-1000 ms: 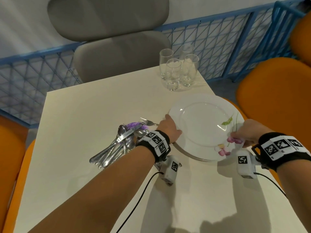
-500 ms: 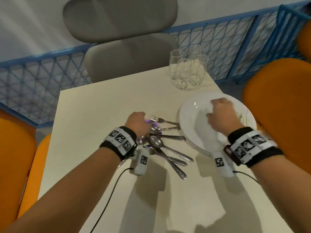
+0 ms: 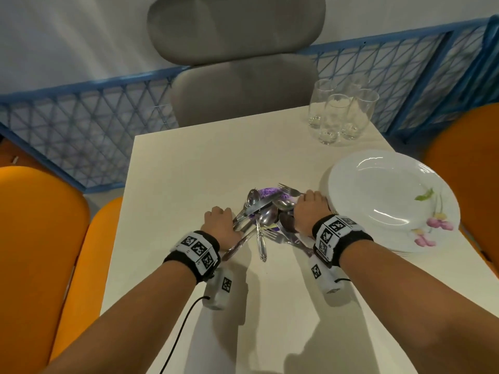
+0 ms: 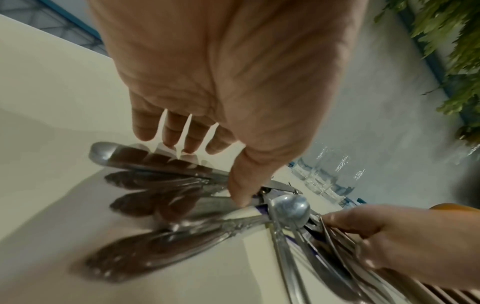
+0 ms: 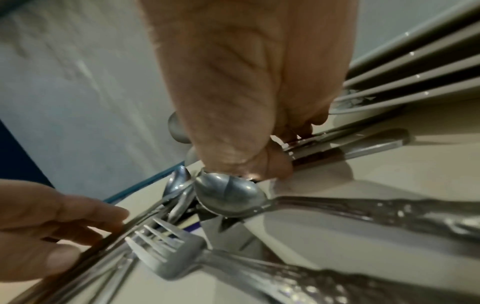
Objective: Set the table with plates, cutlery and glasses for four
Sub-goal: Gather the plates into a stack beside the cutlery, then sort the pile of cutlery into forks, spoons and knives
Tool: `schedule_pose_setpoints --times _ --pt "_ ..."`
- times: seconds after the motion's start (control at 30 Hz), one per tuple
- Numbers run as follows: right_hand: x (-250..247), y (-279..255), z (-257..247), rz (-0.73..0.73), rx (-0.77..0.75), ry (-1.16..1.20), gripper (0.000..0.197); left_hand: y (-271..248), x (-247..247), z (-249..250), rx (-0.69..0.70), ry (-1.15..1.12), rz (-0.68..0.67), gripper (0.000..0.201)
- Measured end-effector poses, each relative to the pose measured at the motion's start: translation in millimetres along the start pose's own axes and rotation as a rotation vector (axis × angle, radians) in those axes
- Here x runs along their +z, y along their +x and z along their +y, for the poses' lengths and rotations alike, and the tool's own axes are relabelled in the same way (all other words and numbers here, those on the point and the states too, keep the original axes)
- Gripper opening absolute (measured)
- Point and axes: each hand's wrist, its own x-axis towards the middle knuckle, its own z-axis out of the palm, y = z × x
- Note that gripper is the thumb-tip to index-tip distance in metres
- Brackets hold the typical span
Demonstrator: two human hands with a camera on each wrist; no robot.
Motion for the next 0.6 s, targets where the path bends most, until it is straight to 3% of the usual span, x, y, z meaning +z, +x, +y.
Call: schedule_pose_setpoints --times 0.13,0.27,0.43,0.6 --pt "-0.8 -7.3 -0.2 -0.12 -0.04 0.075 0.06 -2.8 10.7 0.3 0.011 0.058 0.05 0.058" --pt "-1.4 -21.3 0.4 -0.203 -0.135 0.066 0.078 -3.6 17.5 2.9 -0.011 0.066 0.09 0.054" --pt "7.7 -31.6 -13.9 -0.065 -0.207 -0.042 0.053 -4.9 21.2 7.1 0.005 0.005 0.114 0.049" --pt "6.2 -36.6 -31.9 -0.046 -0.267 -0.042 0.04 -11.4 26.3 6.4 0.002 -0.041 0.138 0.047"
